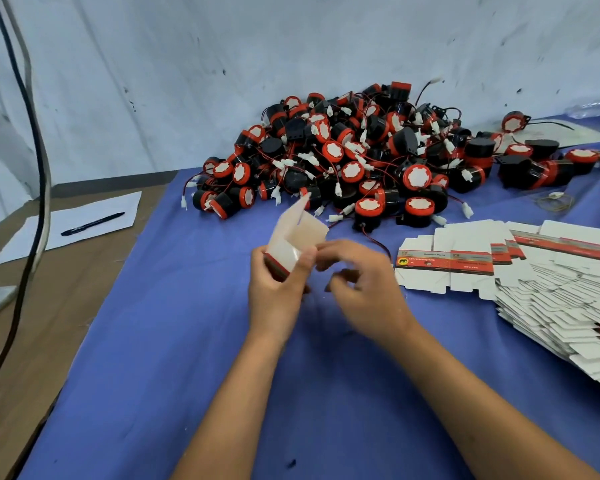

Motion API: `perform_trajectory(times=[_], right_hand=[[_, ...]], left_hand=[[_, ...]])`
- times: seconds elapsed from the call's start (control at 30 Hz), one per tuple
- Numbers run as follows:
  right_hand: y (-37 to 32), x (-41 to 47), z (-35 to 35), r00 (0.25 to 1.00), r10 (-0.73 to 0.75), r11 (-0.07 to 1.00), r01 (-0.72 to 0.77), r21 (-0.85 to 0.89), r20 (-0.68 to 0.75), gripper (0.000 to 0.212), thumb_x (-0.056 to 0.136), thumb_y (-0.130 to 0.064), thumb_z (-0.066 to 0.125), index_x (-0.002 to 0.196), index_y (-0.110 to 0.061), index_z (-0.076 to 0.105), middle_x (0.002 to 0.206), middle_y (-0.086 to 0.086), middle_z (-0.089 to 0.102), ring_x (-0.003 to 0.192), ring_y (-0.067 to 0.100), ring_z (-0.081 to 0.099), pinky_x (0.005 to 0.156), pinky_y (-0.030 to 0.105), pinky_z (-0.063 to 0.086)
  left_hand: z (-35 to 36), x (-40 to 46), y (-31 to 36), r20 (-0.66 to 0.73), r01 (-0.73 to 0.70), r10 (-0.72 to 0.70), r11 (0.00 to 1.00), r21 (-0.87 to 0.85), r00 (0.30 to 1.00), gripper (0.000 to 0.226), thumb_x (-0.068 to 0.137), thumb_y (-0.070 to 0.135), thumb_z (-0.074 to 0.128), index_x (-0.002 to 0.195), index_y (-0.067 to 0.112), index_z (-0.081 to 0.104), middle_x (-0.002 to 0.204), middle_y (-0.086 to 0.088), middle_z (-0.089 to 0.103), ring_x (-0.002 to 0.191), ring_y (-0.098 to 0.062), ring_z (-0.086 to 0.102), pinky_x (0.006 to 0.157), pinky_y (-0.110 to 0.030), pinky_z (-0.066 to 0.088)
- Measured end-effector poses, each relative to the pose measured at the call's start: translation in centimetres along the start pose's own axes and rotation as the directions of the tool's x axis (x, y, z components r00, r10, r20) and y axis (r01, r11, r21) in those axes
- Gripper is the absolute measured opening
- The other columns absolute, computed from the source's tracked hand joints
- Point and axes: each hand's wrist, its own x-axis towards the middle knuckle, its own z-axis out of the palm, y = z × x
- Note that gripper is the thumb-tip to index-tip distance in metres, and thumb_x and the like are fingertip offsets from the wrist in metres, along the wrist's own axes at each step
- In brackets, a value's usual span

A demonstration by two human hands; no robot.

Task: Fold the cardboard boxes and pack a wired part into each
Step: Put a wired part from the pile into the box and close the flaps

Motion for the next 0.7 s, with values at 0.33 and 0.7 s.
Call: perform_trajectory(times=[0.33, 0.7], right_hand=[[9.2, 9.8, -2.6, 0.823, 0.558, 0.454, -0.406, -0.793, -0.102, 0.074, 0.091, -0.066, 0.059, 0.153, -0.042, 0.028, 0.145, 0.02, 0.032, 0.136, 0.044, 0.028, 0.099, 0.053, 0.044], [5.8, 7.1, -2.0, 0.949, 0.292, 0.899, -0.315, -0.303, -0.119, 0.051, 0.092, -0.035, 0.075, 0.121, -0.014, 0.039, 0.113, 0.009, 0.057, 0.101, 0.034, 0.059, 0.083, 0.051, 0.052]], left_hand=[[-1.6, 0.6, 0.0, 0.171, -0.181, 0.132, 0.933, 0.312, 0.976, 0.044, 0.081, 0.059, 0.054, 0.096, 0.019, 0.063, 0.102, 0.001, 0.065, 0.099, -0.023, 0.06, 0.078, -0.034, 0.047], [-1.1, 1.0, -1.0, 0.145, -0.163, 0.119, 0.922, 0.352, 0.982, 0.02, 0.096, 0.015, 0.064, 0.111, 0.027, 0.055, 0.094, 0.021, 0.066, 0.084, 0.012, 0.06, 0.062, -0.006, 0.042]])
